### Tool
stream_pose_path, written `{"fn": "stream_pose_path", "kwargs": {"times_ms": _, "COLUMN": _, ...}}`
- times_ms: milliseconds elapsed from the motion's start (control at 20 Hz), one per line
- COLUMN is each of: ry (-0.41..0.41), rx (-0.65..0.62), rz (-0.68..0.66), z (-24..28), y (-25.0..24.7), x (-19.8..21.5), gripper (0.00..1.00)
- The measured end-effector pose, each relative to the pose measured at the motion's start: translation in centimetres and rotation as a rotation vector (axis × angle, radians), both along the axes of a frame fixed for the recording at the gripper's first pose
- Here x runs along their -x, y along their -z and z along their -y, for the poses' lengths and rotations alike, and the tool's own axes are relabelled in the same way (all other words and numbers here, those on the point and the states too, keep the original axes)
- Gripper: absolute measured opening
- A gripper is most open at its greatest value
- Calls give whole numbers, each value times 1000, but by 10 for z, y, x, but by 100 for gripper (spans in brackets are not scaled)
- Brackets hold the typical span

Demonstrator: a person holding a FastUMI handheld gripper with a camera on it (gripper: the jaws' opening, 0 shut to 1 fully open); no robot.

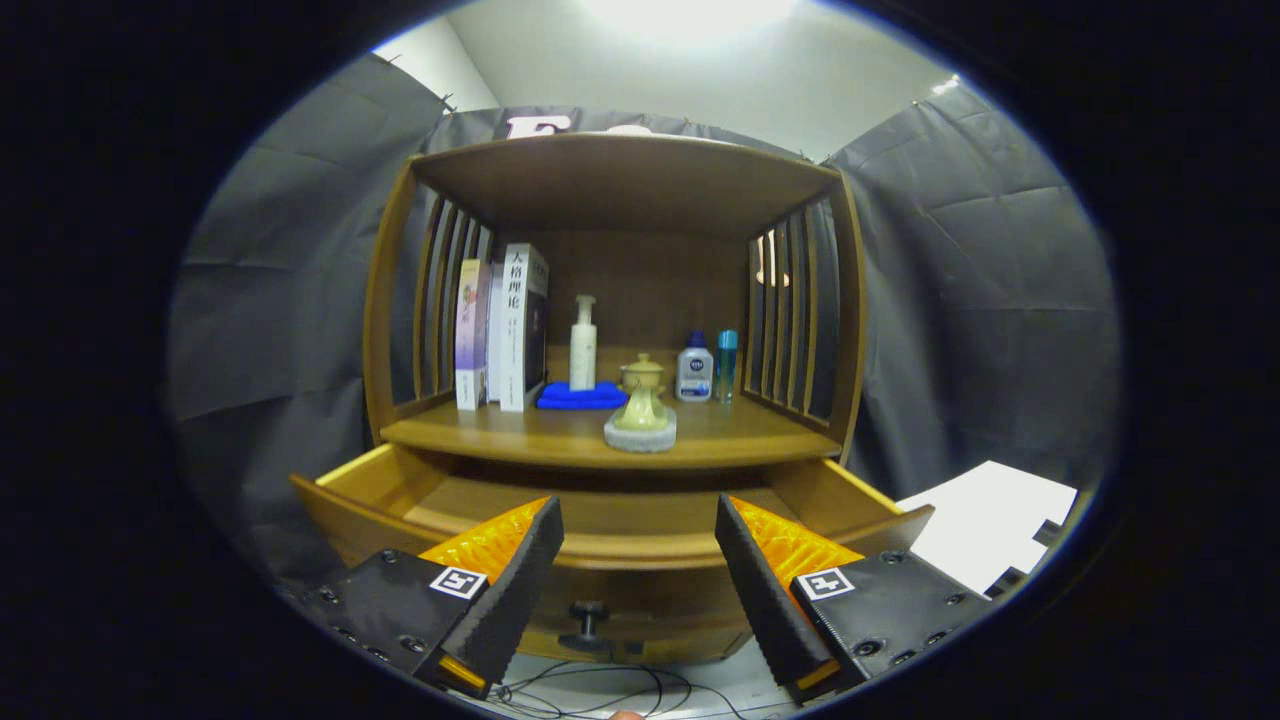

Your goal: Pull open the drawer, take out the items inside it, and place them on the countertop above the cabinet.

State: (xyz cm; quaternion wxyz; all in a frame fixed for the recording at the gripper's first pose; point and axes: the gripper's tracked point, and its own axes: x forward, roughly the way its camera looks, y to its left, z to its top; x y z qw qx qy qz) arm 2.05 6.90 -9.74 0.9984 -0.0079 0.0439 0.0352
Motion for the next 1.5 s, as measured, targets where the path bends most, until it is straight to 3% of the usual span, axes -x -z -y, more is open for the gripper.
{"fn": "stream_pose_path", "kwargs": {"times_ms": 250, "ry": 2, "rx": 38, "rz": -31, "z": -5, "y": 53, "x": 12, "gripper": 97}}
{"fn": "stream_pose_path", "kwargs": {"times_ms": 550, "ry": -55, "rx": 81, "rz": -66, "z": -17, "y": 90, "x": 1, "gripper": 97}}
{"fn": "stream_pose_path", "kwargs": {"times_ms": 1500, "ry": -47, "rx": 36, "rz": -66, "z": -22, "y": 77, "x": -47, "gripper": 98}}
